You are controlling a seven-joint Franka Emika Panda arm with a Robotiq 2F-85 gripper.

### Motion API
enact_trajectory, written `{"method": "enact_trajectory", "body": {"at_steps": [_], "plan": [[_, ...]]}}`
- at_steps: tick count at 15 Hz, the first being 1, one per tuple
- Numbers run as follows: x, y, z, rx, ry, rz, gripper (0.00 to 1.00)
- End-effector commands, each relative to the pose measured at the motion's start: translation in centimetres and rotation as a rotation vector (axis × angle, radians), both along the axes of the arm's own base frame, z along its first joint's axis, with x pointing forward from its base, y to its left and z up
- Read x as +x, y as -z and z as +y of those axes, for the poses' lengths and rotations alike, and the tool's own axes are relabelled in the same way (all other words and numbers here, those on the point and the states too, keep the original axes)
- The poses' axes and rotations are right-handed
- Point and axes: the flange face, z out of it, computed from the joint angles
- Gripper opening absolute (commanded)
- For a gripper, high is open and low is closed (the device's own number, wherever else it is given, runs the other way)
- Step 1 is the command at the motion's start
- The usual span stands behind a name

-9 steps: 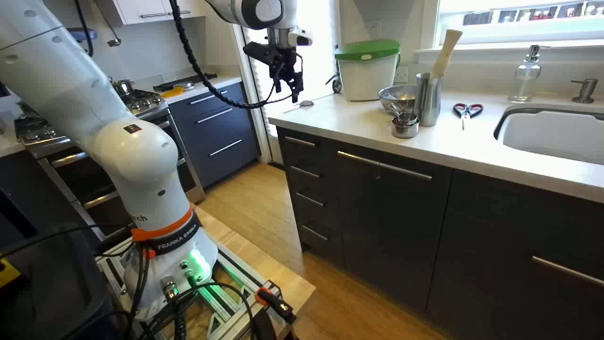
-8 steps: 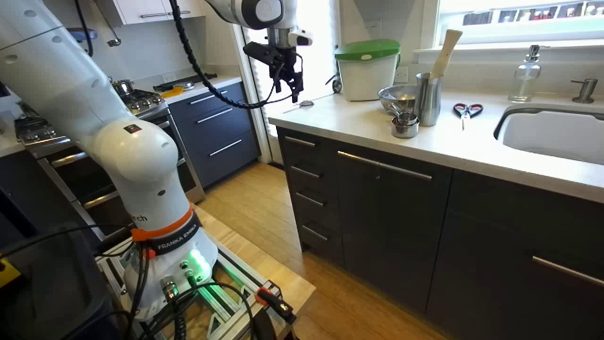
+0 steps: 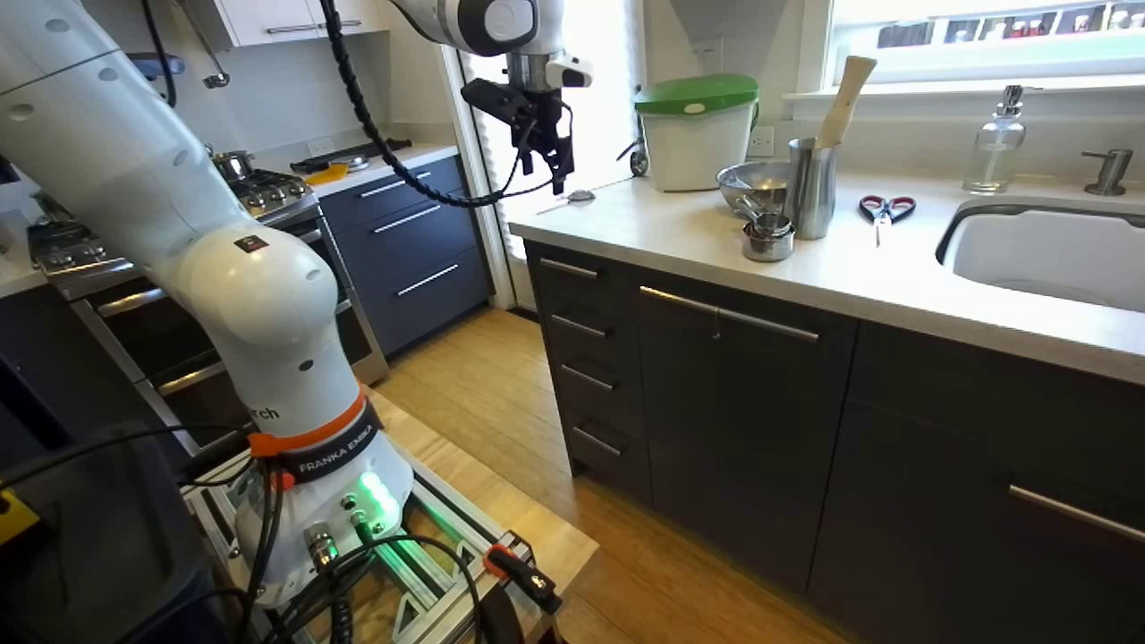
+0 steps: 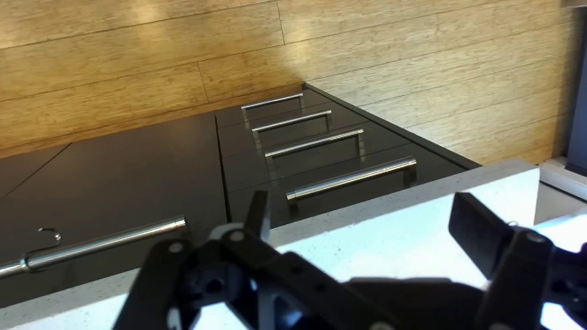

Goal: Open the top drawer

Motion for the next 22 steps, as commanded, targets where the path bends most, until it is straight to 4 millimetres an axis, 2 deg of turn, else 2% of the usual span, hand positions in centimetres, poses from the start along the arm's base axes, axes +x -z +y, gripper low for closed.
{"method": "enact_trajectory", "body": {"at_steps": [1, 5, 12, 14, 15, 18, 22], "plan": [[-0.4, 2.3, 1.1, 0.112, 0.137, 0.054, 1.00], [-2.0, 5.7, 3.1, 0.192, 0.336, 0.112, 1.00], [-4.5, 11.9, 6.9, 0.249, 0.711, 0.043, 1.00], [-4.8, 13.7, 7.5, 0.224, 0.807, -0.024, 1.00], [-4.2, 11.9, 7.0, 0.237, 0.722, 0.003, 1.00], [-4.7, 13.5, 7.6, 0.214, 0.775, -0.020, 1.00], [-4.6, 13.6, 7.5, 0.214, 0.781, -0.019, 1.00]]}}
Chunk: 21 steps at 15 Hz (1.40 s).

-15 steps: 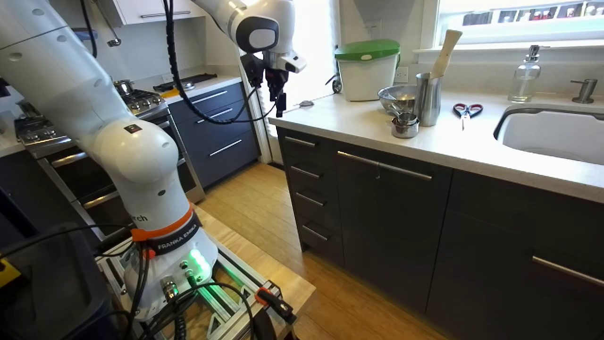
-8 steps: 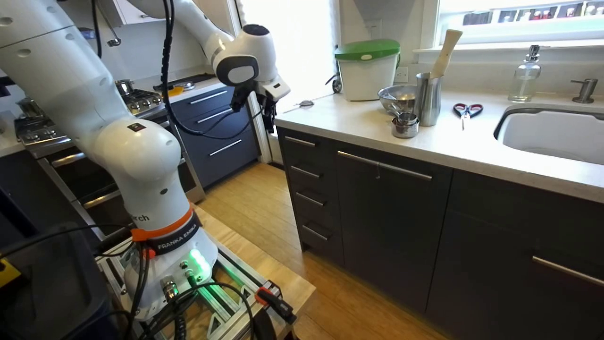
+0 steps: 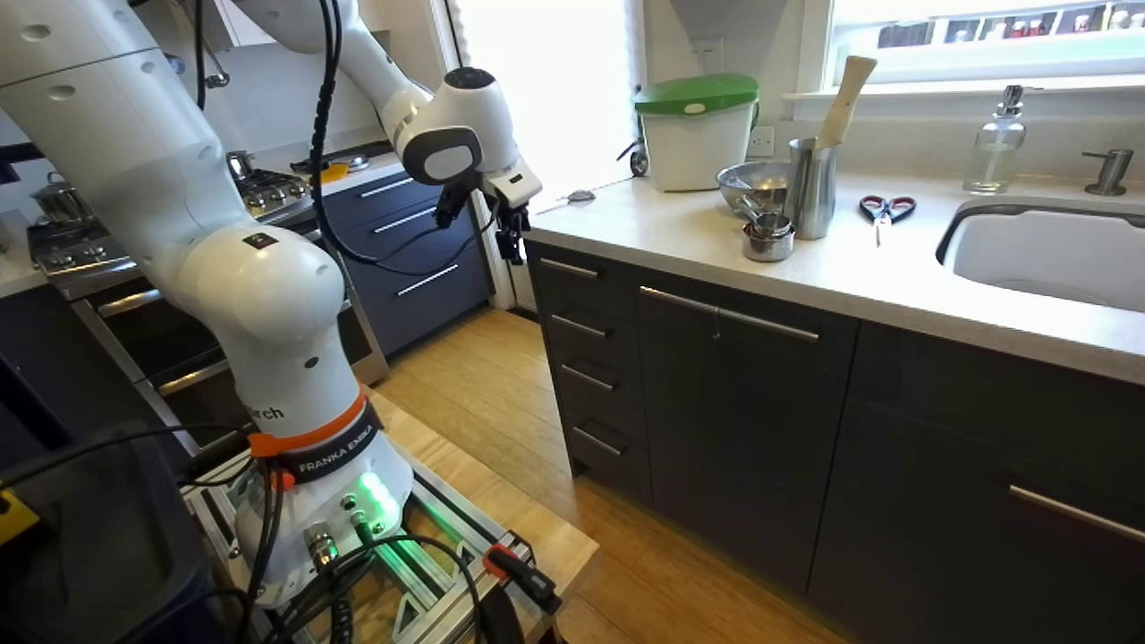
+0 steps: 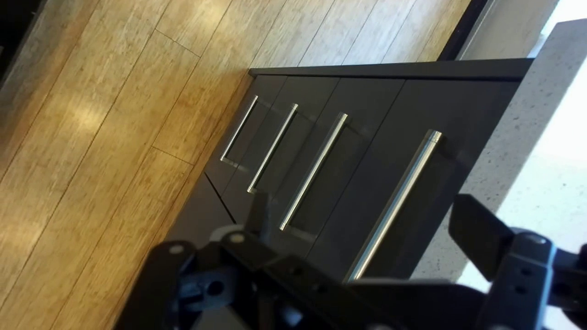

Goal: Open the top drawer

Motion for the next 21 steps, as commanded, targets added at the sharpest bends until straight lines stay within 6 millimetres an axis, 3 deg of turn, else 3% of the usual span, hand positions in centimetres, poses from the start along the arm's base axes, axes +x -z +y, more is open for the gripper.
{"method": "enact_trajectory", "body": {"at_steps": [1, 6, 11, 14, 15, 21], "plan": [[0.7, 0.2, 0.1, 0.010, 0.006, -0.003, 1.00], [3.1, 2.5, -0.2, 0.068, 0.129, -0.031, 1.00], [3.8, 5.0, -0.8, 0.131, 0.263, -0.050, 1.00], [3.8, 5.8, -1.3, 0.074, 0.270, -0.107, 1.00], [3.5, 5.0, -1.4, 0.115, 0.266, -0.084, 1.00], [3.8, 5.7, -1.5, 0.087, 0.260, -0.100, 1.00]]}}
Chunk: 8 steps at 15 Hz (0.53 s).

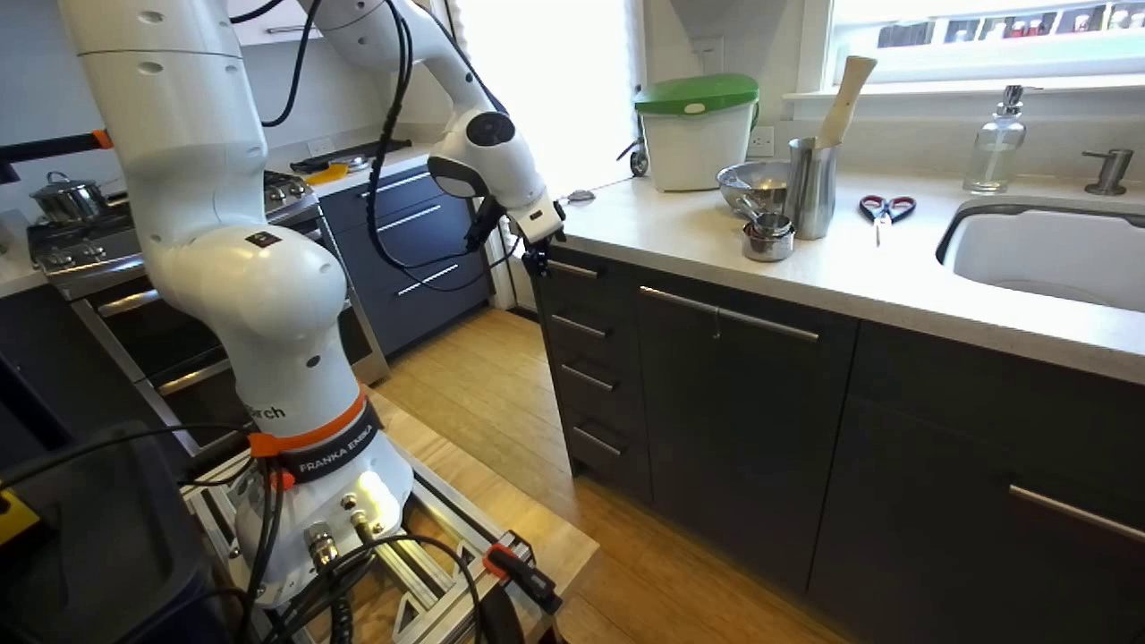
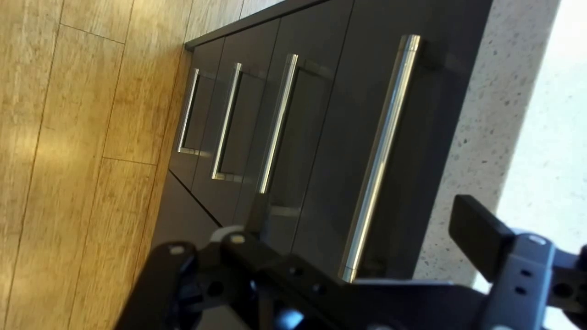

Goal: Open the top drawer

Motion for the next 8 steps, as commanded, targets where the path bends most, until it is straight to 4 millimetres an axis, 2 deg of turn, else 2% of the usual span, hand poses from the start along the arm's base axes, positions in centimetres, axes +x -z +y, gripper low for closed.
{"method": "enact_trajectory", "body": {"at_steps": [1, 8], "plan": [[0.01, -0.01, 0.01, 0.000, 0.000, 0.000, 1.00], [0.27, -0.39, -0.08, 0.000, 0.009, -0.025, 1.00]]}}
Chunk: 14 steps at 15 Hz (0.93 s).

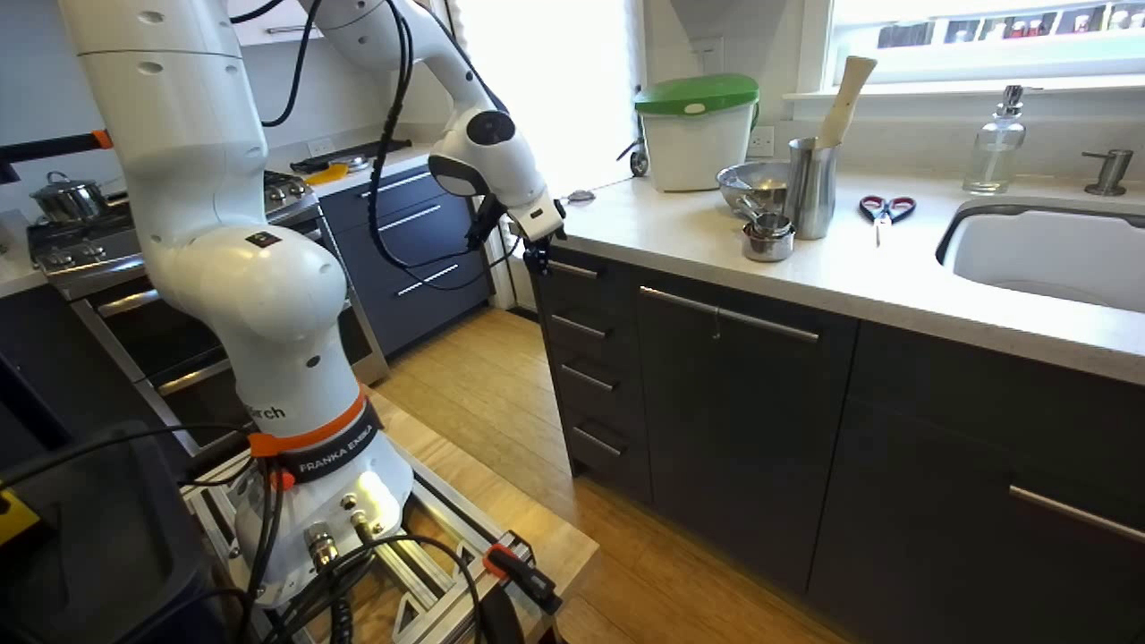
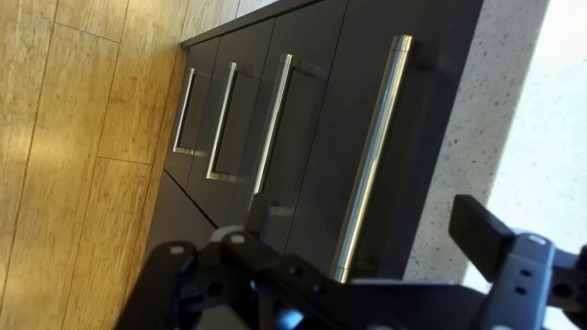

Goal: Open the top drawer

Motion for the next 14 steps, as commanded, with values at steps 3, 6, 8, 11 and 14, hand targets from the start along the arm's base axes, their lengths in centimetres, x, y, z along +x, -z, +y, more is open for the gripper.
{"method": "enact_trajectory", "body": {"at_steps": [3, 6, 8, 11, 14], "plan": [[-0.2, 0.1, -0.4, 0.017, 0.030, -0.024, 1.00], [-0.5, 0.4, -0.7, 0.030, 0.052, -0.038, 1.00], [-0.6, 0.5, -0.9, 0.032, 0.060, -0.053, 1.00], [-0.7, 0.6, -1.1, 0.022, 0.062, -0.077, 1.00], [-0.9, 1.4, -1.2, 0.014, 0.057, -0.085, 1.00]]}}
